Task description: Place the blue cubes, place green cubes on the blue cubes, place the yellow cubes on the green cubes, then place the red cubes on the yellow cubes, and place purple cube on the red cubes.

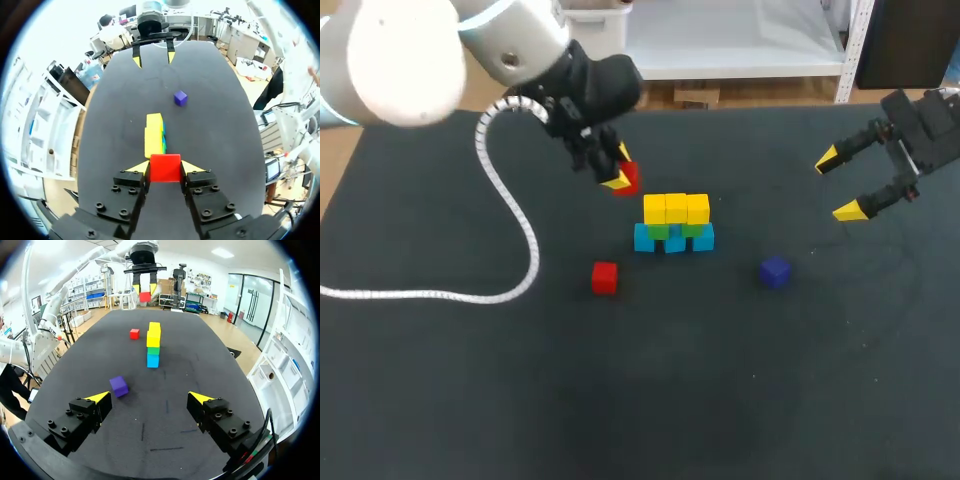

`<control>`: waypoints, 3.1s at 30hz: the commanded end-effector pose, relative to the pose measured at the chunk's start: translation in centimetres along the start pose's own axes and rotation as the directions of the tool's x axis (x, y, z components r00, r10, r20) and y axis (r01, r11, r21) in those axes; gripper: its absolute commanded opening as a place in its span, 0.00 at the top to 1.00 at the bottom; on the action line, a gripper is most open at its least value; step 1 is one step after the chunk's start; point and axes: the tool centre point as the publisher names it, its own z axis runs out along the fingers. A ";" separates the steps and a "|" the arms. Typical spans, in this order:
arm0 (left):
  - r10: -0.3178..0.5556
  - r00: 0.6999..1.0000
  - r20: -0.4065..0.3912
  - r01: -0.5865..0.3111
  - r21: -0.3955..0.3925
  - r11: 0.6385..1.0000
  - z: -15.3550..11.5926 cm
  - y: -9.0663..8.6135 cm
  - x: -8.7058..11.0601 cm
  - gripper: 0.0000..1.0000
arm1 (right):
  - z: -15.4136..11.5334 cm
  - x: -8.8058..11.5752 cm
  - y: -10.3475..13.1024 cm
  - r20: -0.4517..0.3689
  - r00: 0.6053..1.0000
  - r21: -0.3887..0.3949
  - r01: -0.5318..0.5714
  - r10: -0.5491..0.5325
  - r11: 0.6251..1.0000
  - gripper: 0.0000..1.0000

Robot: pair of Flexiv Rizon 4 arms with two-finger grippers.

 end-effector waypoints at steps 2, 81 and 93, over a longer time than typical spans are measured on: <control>0.016 1.000 -0.008 -0.017 -0.021 1.000 1.0 0.4 -1.5 1.00 | 0.0 0.0 0.0 0.001 1.000 0.001 0.001 -0.001 1.000 0.00; -0.017 0.999 -0.038 0.022 0.135 0.991 6.8 2.2 -2.0 1.00 | 0.0 0.0 0.0 0.001 1.000 0.001 0.001 -0.001 1.000 0.00; -0.014 0.999 -0.039 0.019 0.135 0.991 6.9 2.2 -2.1 1.00 | 0.0 0.0 0.0 0.001 1.000 0.001 0.001 -0.001 1.000 0.00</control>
